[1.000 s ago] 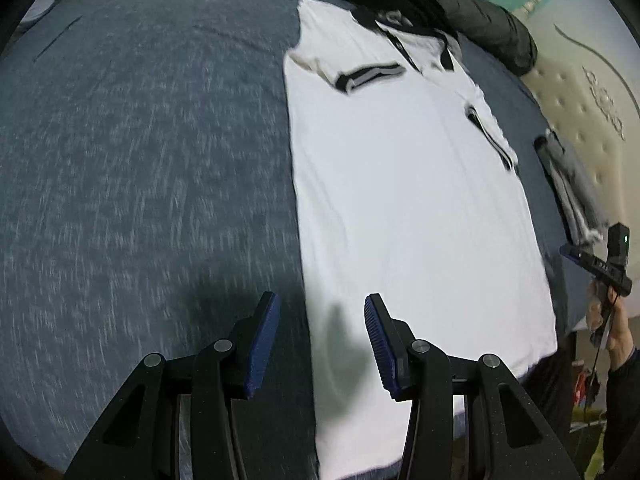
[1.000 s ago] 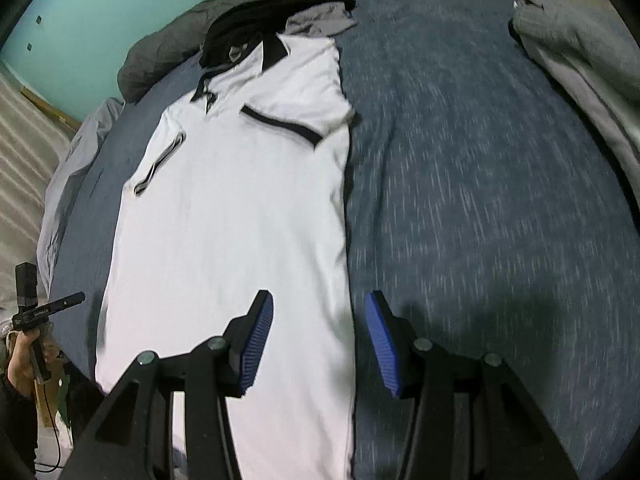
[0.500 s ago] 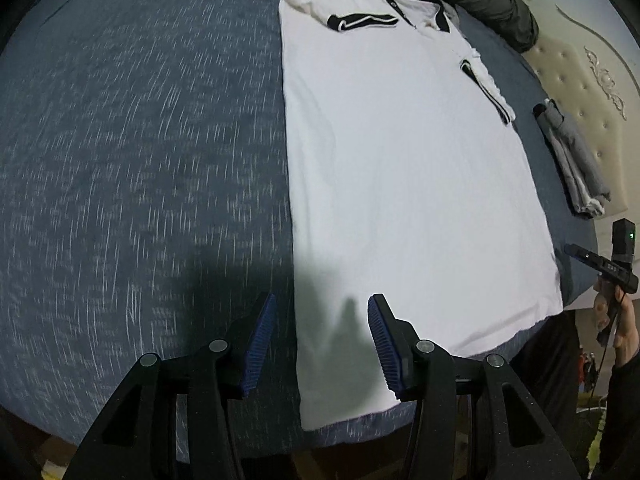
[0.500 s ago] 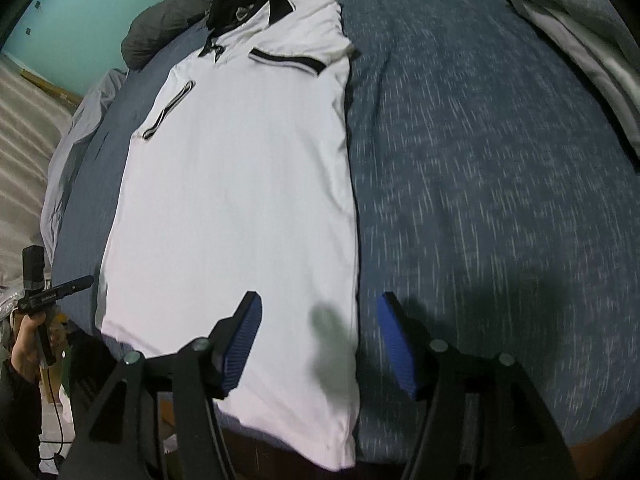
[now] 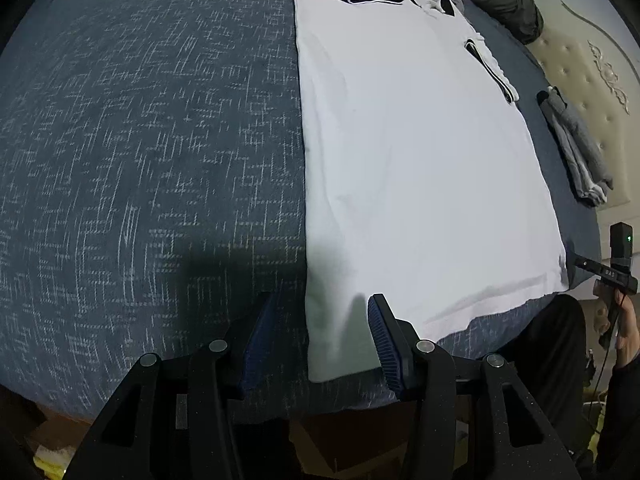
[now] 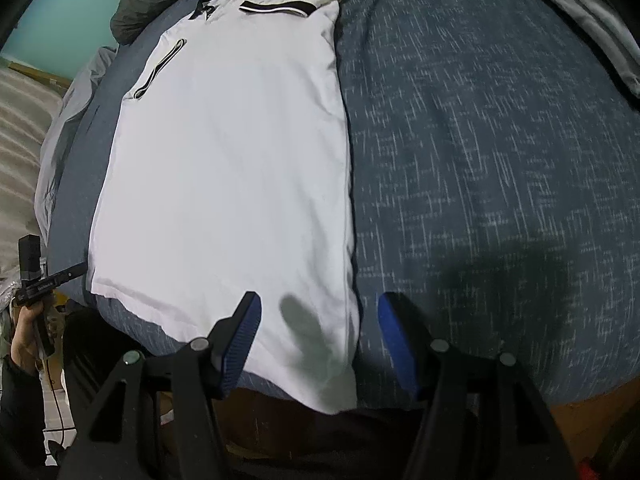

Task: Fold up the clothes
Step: 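Move both open tools to the polo hem corners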

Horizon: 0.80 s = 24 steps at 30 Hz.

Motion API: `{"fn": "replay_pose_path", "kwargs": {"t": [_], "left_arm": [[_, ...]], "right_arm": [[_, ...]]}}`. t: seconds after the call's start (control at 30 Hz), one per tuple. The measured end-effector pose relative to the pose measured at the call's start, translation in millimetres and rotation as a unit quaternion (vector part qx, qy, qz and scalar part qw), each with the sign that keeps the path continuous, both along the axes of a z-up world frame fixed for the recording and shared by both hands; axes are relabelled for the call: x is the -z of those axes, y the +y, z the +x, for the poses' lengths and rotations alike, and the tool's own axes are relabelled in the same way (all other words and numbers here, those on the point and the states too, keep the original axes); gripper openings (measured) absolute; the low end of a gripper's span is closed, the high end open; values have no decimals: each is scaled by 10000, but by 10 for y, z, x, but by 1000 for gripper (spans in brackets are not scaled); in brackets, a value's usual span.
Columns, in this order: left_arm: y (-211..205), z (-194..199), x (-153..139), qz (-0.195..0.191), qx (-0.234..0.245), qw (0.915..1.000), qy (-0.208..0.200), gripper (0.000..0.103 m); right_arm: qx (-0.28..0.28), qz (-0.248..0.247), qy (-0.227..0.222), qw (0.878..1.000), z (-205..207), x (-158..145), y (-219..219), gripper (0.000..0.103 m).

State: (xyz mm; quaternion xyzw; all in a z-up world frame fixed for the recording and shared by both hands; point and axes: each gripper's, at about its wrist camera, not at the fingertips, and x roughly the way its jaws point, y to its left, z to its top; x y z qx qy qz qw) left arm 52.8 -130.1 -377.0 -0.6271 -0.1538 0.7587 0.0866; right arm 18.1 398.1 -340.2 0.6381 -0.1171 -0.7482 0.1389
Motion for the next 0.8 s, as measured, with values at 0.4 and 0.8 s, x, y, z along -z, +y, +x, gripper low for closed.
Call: {"fn": "replay_pose_path", "kwargs": {"t": [0.4, 0.8], "left_arm": [[58, 83, 99, 99, -29, 9999, -44, 52], [21, 196, 52, 34, 73, 9999, 149, 30]], "right_arm": [[26, -36, -114, 9999, 141, 100, 26, 62], [-14, 118, -76, 9999, 218, 150, -82, 60]]}}
